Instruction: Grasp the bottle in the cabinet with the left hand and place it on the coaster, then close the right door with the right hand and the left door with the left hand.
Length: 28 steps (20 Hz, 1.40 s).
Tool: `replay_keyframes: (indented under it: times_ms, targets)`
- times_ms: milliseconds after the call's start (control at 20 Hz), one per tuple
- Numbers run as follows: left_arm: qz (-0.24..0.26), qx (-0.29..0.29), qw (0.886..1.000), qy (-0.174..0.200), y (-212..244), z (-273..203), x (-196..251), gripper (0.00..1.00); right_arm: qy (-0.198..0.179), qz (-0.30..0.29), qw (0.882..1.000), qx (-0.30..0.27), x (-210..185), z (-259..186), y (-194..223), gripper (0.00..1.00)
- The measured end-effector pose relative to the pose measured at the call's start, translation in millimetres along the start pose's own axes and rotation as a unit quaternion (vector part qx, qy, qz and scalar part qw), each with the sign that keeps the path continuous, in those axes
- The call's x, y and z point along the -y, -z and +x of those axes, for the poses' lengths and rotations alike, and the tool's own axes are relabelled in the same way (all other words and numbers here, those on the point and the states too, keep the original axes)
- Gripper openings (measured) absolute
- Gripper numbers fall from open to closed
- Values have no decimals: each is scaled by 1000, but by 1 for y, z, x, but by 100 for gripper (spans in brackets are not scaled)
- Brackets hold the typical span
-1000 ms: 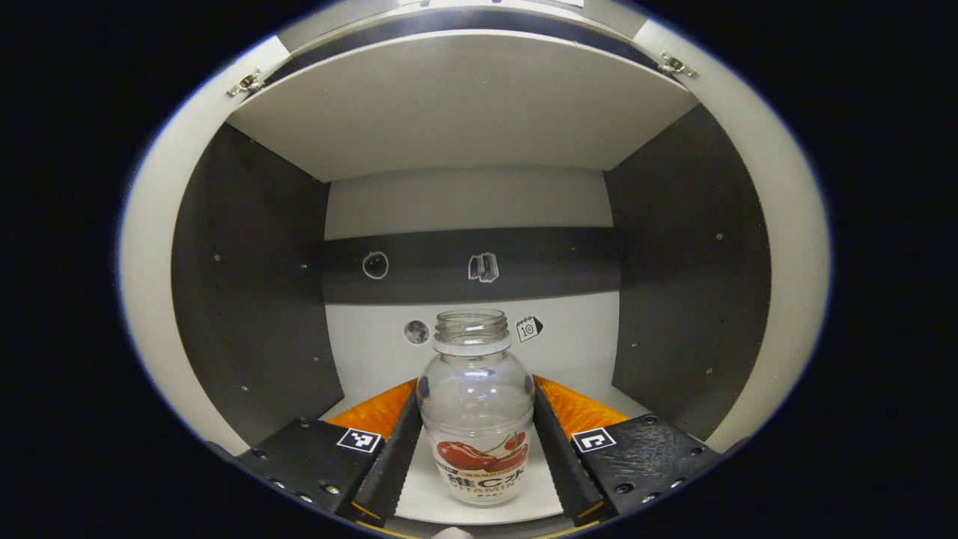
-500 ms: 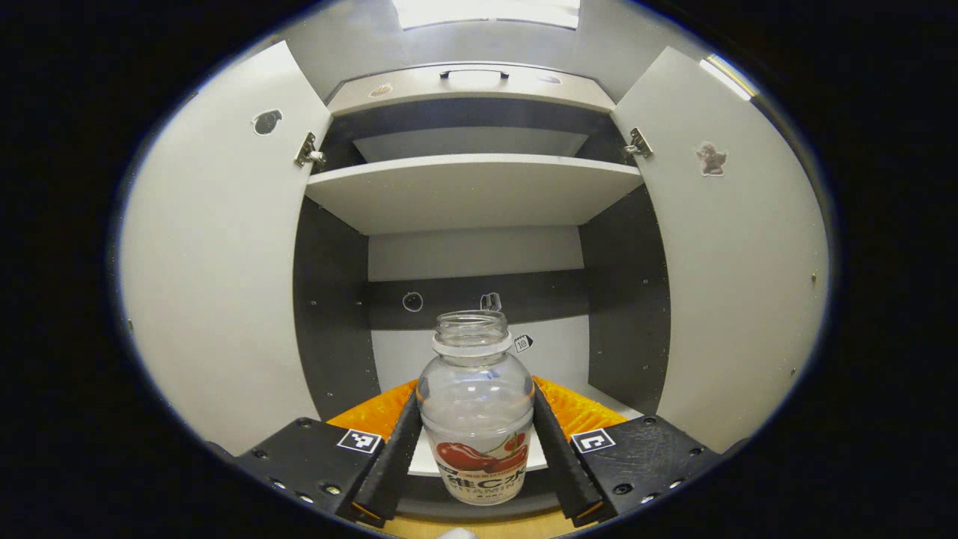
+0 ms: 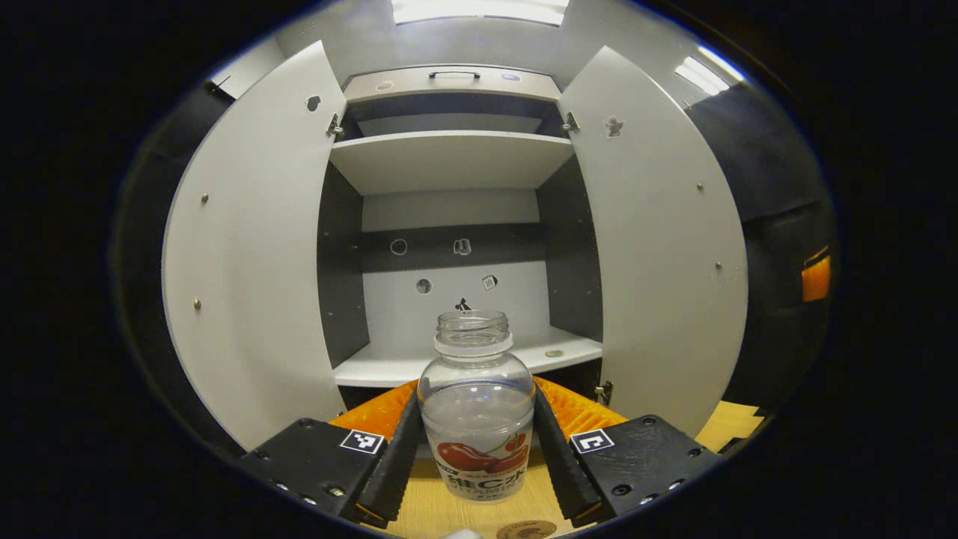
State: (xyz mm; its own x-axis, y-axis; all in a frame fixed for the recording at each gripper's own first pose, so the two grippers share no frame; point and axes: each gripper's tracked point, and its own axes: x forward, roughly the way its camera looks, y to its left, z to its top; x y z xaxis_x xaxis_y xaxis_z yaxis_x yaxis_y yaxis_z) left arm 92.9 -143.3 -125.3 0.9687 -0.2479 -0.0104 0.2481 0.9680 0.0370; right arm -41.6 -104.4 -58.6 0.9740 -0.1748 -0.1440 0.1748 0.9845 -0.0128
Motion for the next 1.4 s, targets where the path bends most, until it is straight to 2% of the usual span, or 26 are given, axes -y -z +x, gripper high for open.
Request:
replay_keyframes:
  times_ms: [150, 200, 250, 350, 800, 950, 1000, 1100, 1400]
  targets:
    - [-8, -30, 999, 11, 54, -15, 21, 74, 4, -10, 1000, -9, 6, -4, 5, 84]
    - [-14, -44, 999, 14, 72, -18, 28, 71, 3, -13, 1000, -12, 8, -5, 7, 84]
    - [-21, -54, 998, 18, 88, -22, 34, 74, 1, -16, 1000, -15, 8, -5, 8, 84]
    - [-35, -71, 997, 21, 117, -28, 43, 75, -5, -26, 999, -23, 11, -5, 13, 84]
    - [-65, -88, 994, 19, 201, -37, 62, 74, -40, -58, 996, -64, 11, 8, 28, 84]
    - [-63, -82, 994, 26, 215, -39, 68, 74, -50, -71, 994, -71, 8, 10, 31, 84]
    - [-63, -76, 995, 22, 216, -38, 66, 78, -52, -73, 993, -73, 8, 10, 32, 84]
    - [-71, -72, 995, 19, 221, -36, 63, 74, -57, -77, 993, -76, 7, 11, 34, 84]
    - [-58, -60, 996, 27, 225, -34, 62, 76, -76, -82, 991, -72, -7, 12, 34, 84]
